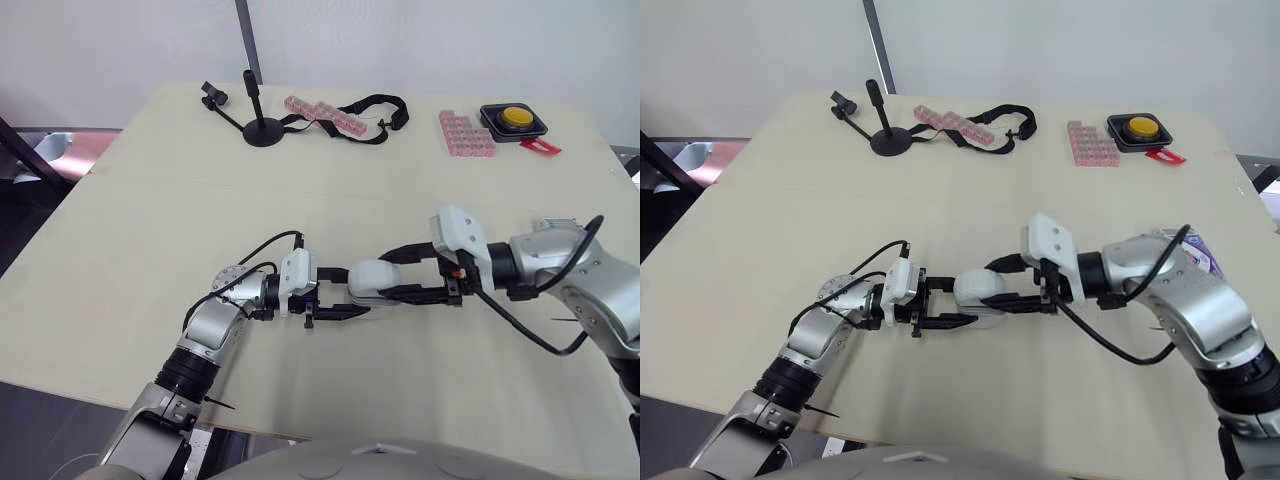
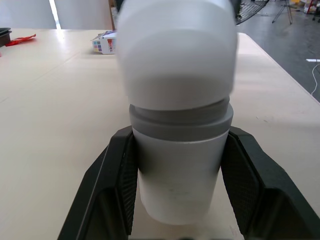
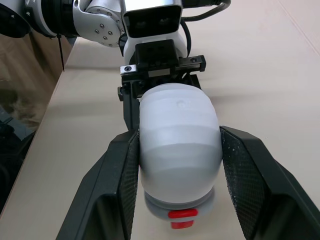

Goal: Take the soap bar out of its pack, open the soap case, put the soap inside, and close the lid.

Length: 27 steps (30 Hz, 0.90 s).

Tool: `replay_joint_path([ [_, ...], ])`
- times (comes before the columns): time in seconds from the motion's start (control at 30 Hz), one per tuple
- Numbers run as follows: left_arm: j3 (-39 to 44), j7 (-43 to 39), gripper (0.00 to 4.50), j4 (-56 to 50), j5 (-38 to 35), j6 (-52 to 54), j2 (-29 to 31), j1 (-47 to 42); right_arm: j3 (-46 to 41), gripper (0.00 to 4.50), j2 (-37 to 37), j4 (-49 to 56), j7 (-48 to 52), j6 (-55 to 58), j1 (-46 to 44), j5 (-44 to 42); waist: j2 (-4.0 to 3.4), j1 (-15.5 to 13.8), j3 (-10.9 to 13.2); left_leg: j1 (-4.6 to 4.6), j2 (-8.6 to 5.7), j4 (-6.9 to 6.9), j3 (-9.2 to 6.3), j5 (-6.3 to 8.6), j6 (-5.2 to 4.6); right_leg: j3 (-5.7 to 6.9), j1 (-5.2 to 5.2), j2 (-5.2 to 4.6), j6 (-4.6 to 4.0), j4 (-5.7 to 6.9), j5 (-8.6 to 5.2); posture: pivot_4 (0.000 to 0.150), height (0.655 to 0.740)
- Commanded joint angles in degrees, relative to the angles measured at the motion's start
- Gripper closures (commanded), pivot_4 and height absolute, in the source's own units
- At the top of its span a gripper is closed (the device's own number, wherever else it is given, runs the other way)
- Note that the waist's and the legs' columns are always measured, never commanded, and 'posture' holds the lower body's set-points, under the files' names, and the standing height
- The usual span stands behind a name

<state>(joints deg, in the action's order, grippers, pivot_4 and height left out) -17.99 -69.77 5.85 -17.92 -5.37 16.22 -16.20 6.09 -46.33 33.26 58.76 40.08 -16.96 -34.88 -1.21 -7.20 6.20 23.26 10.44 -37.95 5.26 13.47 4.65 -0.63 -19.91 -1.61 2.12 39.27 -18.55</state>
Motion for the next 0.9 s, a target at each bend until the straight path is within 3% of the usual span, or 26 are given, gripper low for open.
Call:
replay_joint_path([
  [0.03, 1.07, 0.54, 2.61, -0.43, -0.77, 0.28, 0.07, -0.42, -1.50, 2.55, -0.29, 2.91, -1.62, -1.86, 1.71, 0.96, 0.00, -0.05, 0.00, 0.00, 0.00, 0.00, 0.00, 0.00, 0.00, 0.01, 0.00, 0.00, 0.00, 0.00, 0.00, 0.150, 0.7343],
  [0.9, 1.25, 0.61, 2.61, -1.05, -0.99, 0.78, 0.86, -0.36, 0.44, 2.55, -1.09, 0.67, -1.09, -8.79, 4.47, 4.99, 0.01, 0.41, -0.01, -0.06, 0.00, 0.00, -0.01, 0.00, 0.00, 0.02, 0.03, -0.01, 0.00, -0.03, 0.00, 0.150, 0.7343],
])
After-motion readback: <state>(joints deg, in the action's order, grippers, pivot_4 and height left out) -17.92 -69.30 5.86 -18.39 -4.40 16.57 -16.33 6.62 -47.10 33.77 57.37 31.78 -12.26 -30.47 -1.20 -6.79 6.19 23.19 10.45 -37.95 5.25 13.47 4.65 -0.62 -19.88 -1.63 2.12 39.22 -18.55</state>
